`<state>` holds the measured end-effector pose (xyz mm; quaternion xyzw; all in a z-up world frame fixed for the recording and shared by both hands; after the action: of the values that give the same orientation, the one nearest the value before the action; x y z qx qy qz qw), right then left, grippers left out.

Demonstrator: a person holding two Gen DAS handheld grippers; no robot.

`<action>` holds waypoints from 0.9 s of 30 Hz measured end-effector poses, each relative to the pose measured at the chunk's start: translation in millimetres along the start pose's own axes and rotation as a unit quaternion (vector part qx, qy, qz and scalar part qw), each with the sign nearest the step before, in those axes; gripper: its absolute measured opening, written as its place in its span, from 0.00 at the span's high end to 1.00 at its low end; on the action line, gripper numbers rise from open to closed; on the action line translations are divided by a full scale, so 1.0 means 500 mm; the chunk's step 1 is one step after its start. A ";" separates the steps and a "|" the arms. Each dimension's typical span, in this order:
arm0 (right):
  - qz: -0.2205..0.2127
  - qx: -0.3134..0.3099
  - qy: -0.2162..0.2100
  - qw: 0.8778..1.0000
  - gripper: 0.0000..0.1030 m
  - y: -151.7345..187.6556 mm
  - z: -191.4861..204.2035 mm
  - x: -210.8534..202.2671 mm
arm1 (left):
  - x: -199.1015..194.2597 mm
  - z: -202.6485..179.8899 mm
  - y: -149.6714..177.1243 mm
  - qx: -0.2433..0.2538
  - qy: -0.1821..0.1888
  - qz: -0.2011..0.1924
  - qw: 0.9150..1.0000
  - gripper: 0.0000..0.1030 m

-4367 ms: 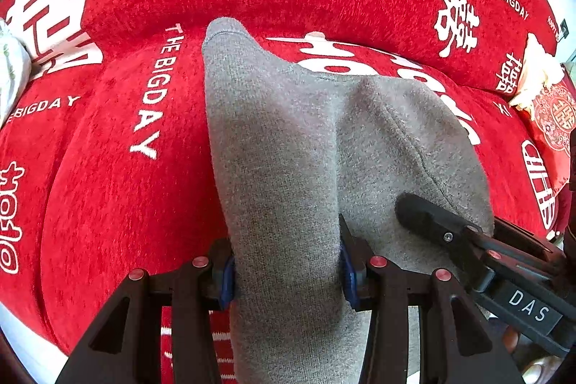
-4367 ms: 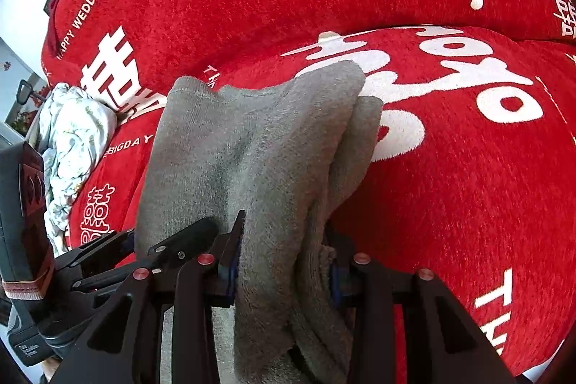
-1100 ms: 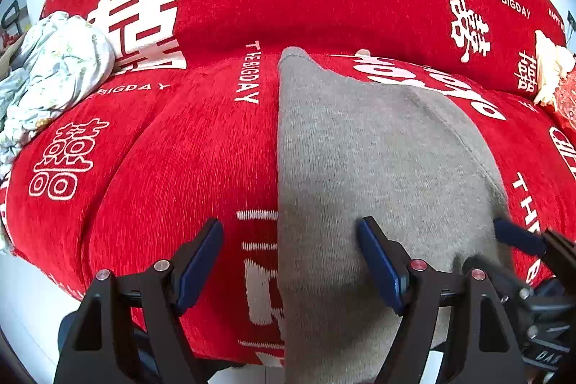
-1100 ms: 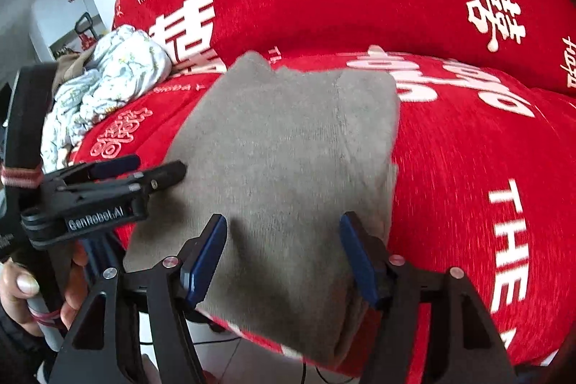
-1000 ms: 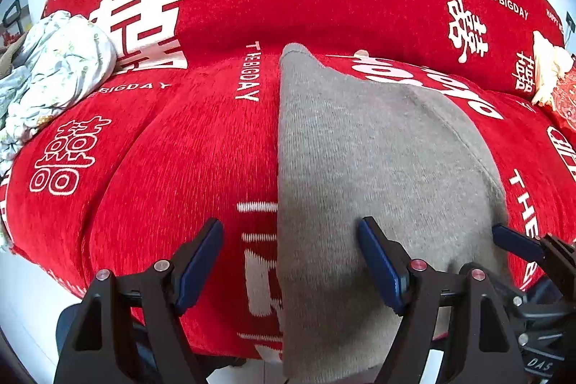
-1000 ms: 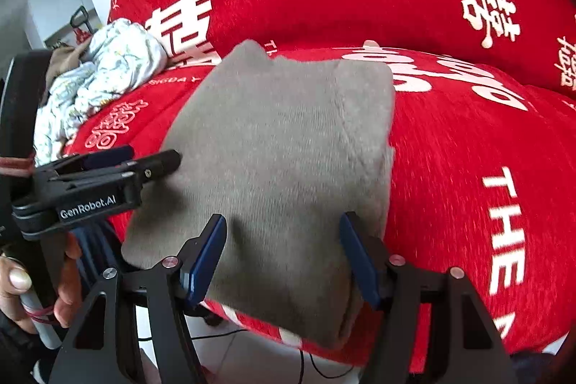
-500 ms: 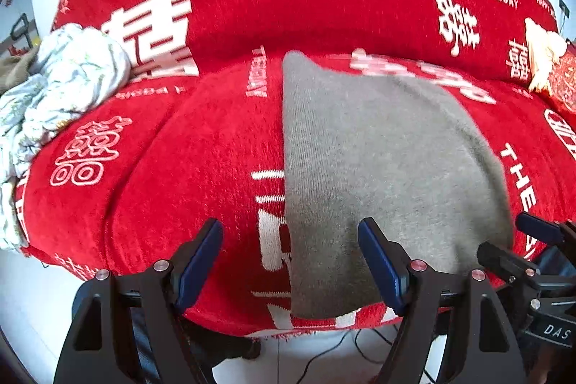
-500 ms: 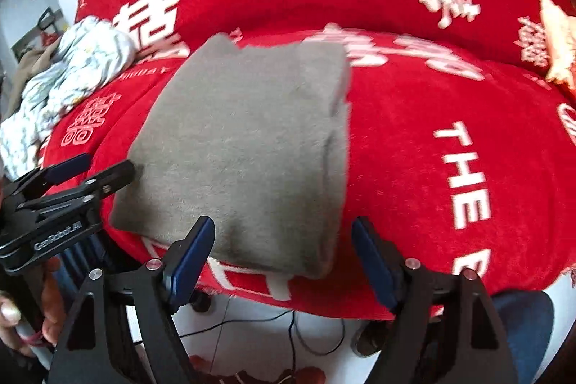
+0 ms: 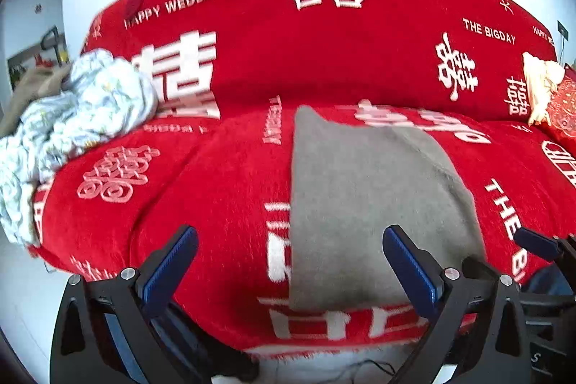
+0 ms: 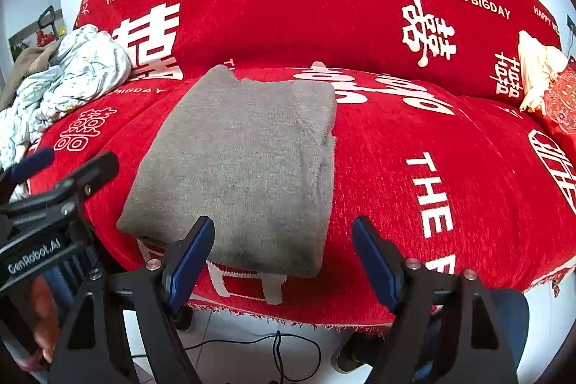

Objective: Fold small clothes

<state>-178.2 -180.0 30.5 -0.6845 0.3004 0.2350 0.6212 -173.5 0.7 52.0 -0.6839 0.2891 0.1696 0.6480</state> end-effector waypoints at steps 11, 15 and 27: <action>-0.014 0.004 0.005 1.000 0.21 0.006 -0.001 -0.030 | -0.013 -0.004 0.016 0.005 -0.009 0.014 1.000 0.01; -0.017 0.000 0.007 1.000 0.21 0.006 -0.002 -0.035 | -0.021 -0.001 0.015 -0.002 -0.001 0.012 1.000 0.01; -0.026 -0.015 0.008 1.000 0.21 0.017 0.009 -0.057 | -0.036 -0.006 0.015 -0.001 0.010 0.009 1.000 0.01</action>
<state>-204.2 -172.8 43.6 -0.7032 0.2837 0.2180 0.6144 -192.4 1.1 57.1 -0.6835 0.3017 0.1683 0.6430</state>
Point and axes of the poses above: each gripper's, at about its wrist camera, not at the fingertips, and x roughly the way its jaws point, z to its left, y to its underside, the point moved 5 cm from there along x, roughly the way its jaws point, and after that the axes turned 14 degrees about y, right-handed, at the moved point
